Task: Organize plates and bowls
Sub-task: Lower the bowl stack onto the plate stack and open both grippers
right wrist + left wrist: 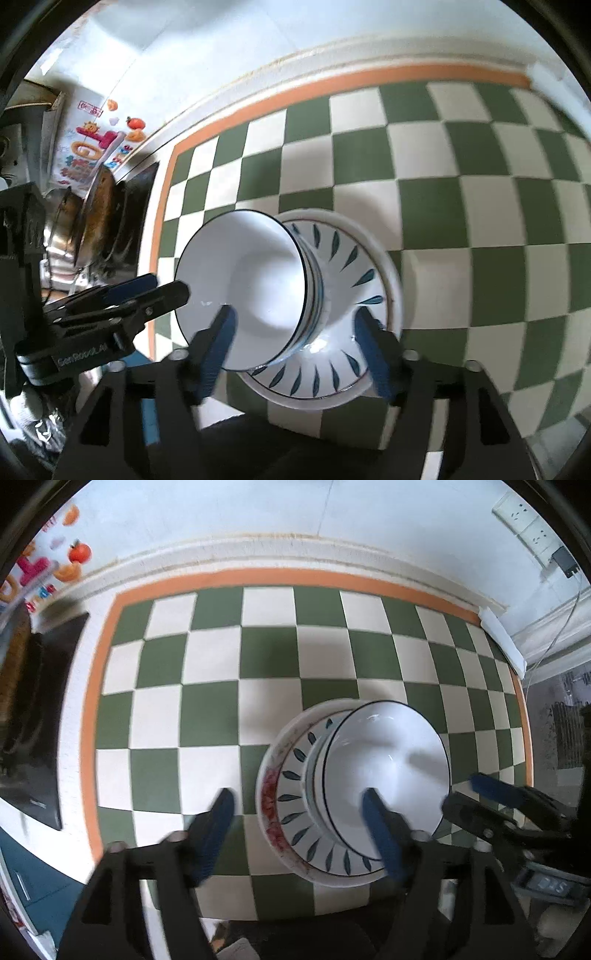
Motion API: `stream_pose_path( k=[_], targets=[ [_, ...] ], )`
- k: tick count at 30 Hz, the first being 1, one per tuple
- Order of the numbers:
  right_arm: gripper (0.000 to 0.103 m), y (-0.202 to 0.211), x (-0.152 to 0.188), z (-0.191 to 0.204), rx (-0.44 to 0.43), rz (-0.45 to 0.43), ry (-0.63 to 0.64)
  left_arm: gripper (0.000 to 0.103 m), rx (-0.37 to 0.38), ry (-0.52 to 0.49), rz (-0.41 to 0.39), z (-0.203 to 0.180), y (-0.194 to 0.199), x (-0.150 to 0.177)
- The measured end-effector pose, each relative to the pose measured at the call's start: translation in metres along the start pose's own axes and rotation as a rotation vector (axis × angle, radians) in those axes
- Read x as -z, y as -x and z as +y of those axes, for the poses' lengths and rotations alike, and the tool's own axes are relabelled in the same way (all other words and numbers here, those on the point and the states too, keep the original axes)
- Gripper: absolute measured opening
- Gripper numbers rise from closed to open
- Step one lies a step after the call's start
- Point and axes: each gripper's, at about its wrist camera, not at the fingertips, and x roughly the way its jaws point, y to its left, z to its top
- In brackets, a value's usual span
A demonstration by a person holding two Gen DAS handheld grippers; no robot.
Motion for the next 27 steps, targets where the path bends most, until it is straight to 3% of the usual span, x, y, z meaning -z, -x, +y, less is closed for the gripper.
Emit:
stream_pose_path(
  k=[2, 8, 18, 27],
  targets=[
    [0.088, 0.011, 0.005, 0.005, 0.035, -0.034, 0.004, 0.091, -0.013, 0.001, -0.032, 0.001, 0.007, 0.003],
    [0.094, 0.039, 0.024, 0.021, 0.118, -0.109, 0.001, 0.096, -0.036, -0.014, -0.11, 0.002, 0.028, 0.015],
    [0.095, 0.084, 0.063, 0.046, 0.203, -0.233, 0.032, 0.101, -0.057, -0.028, -0.228, -0.007, 0.074, 0.047],
    [0.098, 0.155, 0.122, 0.072, 0.228, -0.388, 0.093, 0.102, -0.062, 0.009, -0.418, -0.022, 0.142, 0.108]
  ],
)
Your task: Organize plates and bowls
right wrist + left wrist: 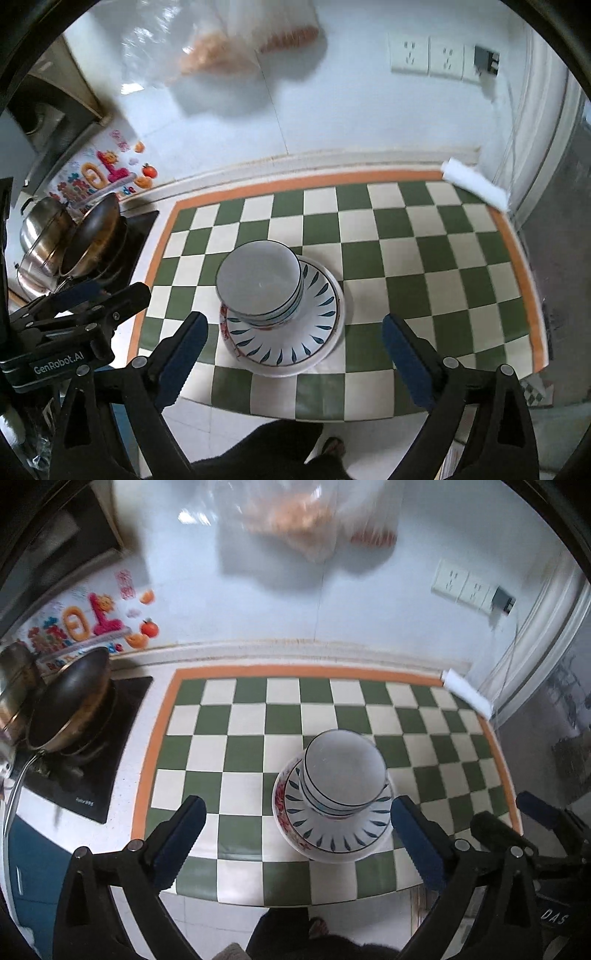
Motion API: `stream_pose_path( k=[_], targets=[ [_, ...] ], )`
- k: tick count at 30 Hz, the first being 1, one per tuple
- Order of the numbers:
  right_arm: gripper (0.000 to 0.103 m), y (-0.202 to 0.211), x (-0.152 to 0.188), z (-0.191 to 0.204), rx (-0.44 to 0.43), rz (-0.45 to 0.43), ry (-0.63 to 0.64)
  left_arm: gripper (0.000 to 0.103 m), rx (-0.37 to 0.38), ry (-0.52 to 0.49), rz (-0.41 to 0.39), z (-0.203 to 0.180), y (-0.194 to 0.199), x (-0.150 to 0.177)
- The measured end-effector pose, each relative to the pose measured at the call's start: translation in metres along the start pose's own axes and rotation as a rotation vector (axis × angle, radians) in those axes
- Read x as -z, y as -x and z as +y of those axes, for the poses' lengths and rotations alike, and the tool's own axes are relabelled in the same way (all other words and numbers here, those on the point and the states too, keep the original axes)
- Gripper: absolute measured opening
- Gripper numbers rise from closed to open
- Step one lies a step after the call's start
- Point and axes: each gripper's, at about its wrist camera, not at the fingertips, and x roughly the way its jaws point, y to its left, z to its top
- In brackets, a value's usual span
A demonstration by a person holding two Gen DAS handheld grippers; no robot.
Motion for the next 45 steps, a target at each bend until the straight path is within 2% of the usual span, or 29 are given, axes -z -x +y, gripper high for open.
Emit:
stream_pose_path(
  k=[3, 8, 15, 22, 34, 45],
  targets=[
    [0.099, 0.031, 0.015, 0.005, 0.014, -0.045, 0.03, 0.102, -0.01, 0.011, -0.072, -0.004, 0.034, 0.016],
    [0.1, 0.081, 0.044, 0.012, 0.03, -0.11, 0.059, 0.103, -0.025, 0.039, -0.127, -0.008, 0.078, 0.042],
    [0.101, 0.149, 0.086, 0.02, 0.04, -0.175, 0.054, 0.103, -0.082, 0.029, -0.155, -0.01, 0.131, 0.085],
    [0.101, 0.202, 0.122, 0.026, 0.051, -0.223, 0.06, 0.103, -0.093, 0.018, -0.175, -0.003, 0.173, 0.123],
    [0.102, 0.261, 0.181, 0.05, 0.087, -0.267, 0.05, 0.103, -0.103, 0.002, -0.187, 0.018, 0.22, 0.171],
    [0.102, 0.287, 0.209, 0.067, 0.116, -0.288, 0.054, 0.103, -0.101, 0.002, -0.184, 0.029, 0.239, 0.199]
  ],
)
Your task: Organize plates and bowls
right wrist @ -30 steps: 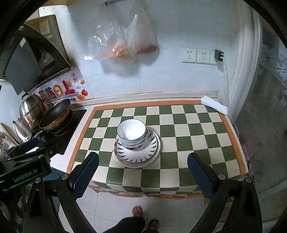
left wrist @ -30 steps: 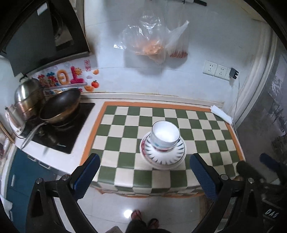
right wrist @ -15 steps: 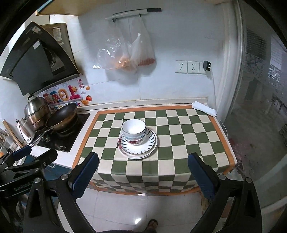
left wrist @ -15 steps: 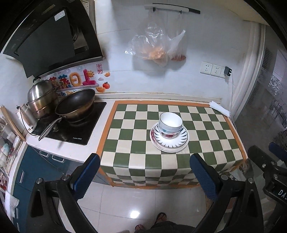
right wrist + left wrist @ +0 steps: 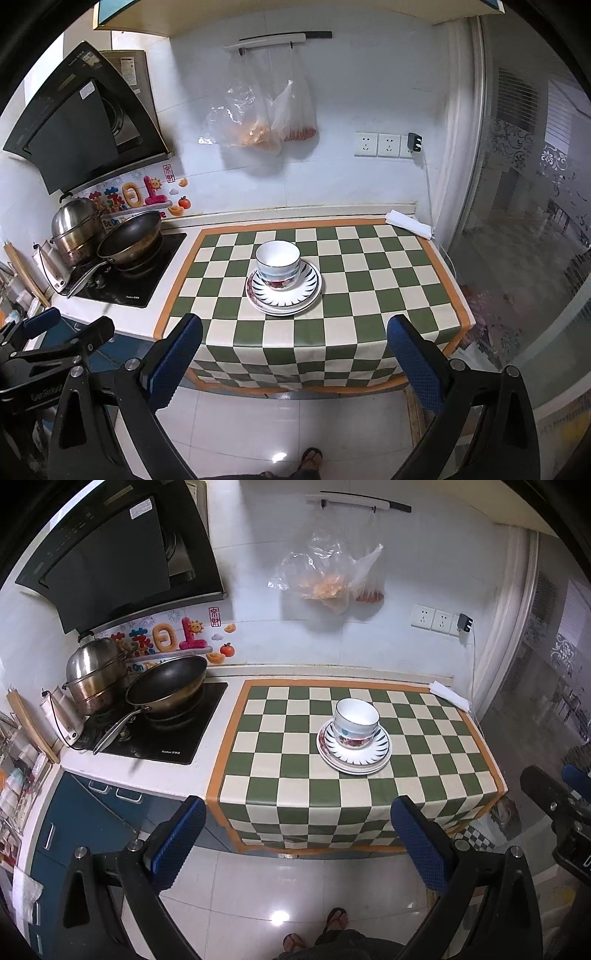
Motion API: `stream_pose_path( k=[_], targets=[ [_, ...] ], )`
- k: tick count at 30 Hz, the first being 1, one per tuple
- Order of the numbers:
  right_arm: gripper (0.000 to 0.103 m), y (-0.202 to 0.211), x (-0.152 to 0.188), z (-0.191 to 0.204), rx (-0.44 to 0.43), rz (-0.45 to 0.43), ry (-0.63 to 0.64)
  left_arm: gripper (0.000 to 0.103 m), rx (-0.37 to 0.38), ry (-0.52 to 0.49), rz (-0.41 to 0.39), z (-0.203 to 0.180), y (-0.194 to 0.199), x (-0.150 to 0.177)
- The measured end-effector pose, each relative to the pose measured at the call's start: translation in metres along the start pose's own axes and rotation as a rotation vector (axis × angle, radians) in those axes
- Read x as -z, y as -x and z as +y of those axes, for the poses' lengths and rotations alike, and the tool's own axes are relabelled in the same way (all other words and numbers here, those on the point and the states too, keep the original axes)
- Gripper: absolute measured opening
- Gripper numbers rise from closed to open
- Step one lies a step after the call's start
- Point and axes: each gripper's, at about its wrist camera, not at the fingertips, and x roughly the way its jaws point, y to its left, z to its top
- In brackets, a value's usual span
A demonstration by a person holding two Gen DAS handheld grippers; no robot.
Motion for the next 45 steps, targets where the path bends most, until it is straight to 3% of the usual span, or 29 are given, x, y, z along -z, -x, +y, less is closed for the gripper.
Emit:
stream_pose_path(
  k=[15, 45],
  targets=[
    [0.102, 0.012, 0.016, 0.002, 0.034, 0.011, -0.009, 0.103, 0.028, -0.012, -0.001, 0.005, 0.008, 0.006],
    [0.102, -0.005, 0.013, 0.002, 0.041, 0.031, -0.011, 0.103, 0.028, -0.013, 0.006, 0.007, 0.003, 0.002]
  ],
)
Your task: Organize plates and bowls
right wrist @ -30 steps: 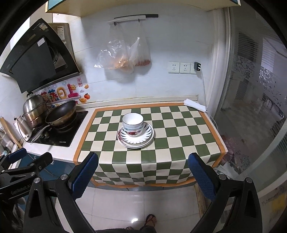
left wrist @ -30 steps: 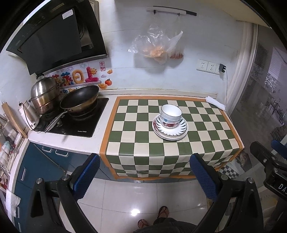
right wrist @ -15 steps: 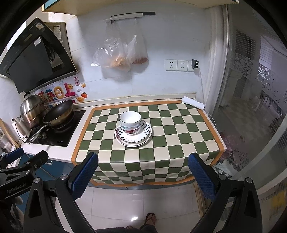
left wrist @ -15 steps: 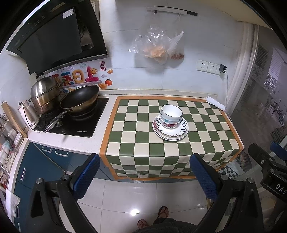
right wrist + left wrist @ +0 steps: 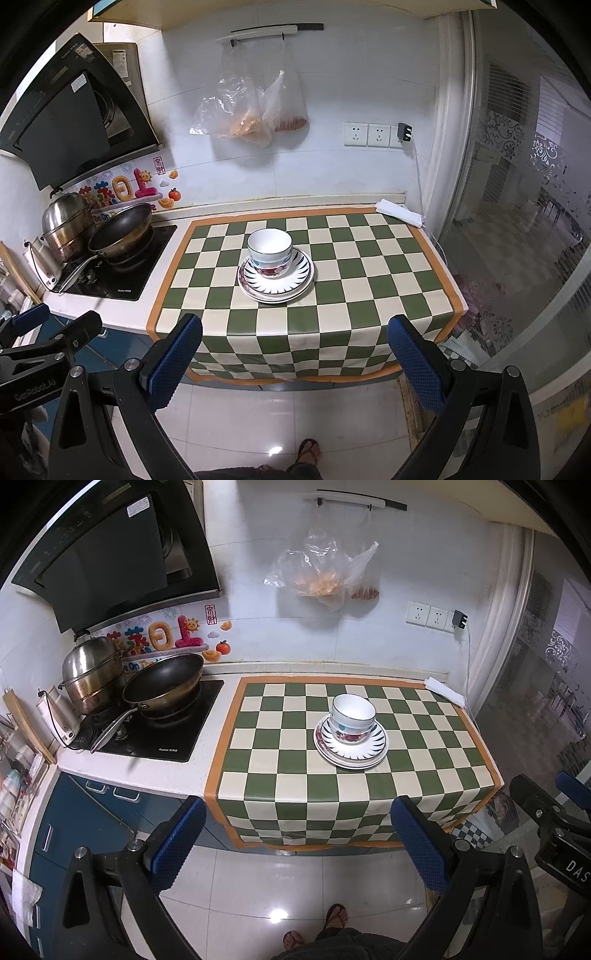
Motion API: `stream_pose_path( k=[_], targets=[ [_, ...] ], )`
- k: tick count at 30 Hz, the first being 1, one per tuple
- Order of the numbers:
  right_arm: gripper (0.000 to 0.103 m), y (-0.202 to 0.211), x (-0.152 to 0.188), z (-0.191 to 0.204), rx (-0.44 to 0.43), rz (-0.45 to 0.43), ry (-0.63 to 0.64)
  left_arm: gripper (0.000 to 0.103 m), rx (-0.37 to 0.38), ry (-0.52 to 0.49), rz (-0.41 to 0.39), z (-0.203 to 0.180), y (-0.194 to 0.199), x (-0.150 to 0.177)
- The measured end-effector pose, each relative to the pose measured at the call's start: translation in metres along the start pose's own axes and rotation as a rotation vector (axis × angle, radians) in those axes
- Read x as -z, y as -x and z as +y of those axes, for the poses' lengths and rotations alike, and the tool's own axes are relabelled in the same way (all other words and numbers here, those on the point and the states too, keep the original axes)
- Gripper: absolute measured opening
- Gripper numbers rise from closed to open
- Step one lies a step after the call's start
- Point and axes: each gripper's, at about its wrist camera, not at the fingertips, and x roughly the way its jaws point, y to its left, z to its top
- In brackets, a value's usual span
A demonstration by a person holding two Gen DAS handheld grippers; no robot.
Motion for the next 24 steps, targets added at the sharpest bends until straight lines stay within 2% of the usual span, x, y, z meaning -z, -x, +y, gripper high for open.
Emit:
stream_pose_path(
  k=[24],
  targets=[
    [0.102, -0.0011, 0.0008, 0.0004, 0.008, -0.004, -0.002, 0.103, 0.005, 0.002, -0.002, -0.0006, -0.0011, -0.0001]
  ],
)
